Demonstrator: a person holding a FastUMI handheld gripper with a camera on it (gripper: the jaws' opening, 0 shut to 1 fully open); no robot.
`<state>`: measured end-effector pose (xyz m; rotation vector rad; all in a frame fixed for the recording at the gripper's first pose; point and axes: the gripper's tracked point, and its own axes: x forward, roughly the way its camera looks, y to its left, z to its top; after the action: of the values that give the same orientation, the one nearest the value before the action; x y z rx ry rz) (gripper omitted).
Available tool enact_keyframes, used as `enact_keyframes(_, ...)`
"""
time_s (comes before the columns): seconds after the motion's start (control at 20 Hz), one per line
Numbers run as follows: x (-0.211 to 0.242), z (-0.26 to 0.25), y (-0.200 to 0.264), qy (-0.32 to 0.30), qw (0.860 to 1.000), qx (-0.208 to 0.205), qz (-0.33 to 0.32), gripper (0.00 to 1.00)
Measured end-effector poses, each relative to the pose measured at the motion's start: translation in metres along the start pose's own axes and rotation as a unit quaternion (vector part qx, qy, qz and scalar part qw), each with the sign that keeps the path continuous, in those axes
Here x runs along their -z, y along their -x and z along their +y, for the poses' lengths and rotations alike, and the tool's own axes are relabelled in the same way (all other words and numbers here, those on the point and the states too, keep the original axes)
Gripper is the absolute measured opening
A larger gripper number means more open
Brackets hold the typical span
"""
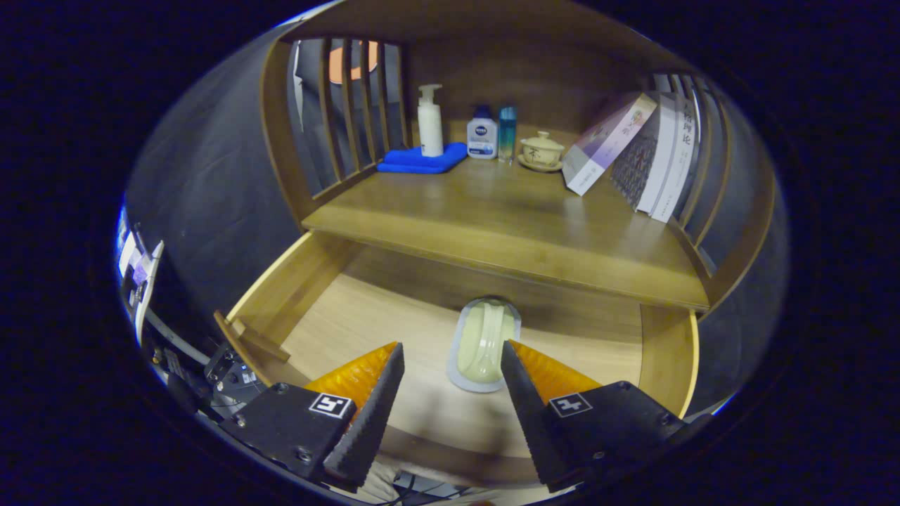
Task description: Pull open the drawer, take out the items inside it, and place them on the countertop above the cabinet.
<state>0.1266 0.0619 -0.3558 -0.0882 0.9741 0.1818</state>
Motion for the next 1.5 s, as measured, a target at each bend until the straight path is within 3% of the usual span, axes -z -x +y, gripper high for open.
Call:
enact_keyframes(0.25,0.009,-0.019,-0.044,-0.027,0.997,0.011,0.07,0.8)
enact_keyframes(0.45,0.032,-0.017,-0.062,-0.052,0.991,-0.007,0.121,0.64)
enact_keyframes(0.7,0.031,-0.021,-0.063,-0.062,0.99,0.007,0.124,0.58)
enact_keyframes(0.9,0.03,-0.029,-0.063,-0.077,0.989,0.024,0.123,0.33)
enact_keyframes(1.1,0.027,-0.032,-0.06,-0.084,0.991,0.022,0.106,0.24)
enact_keyframes(1.5,0.001,-0.031,-0.015,-0.073,0.995,0.022,0.062,0.22)
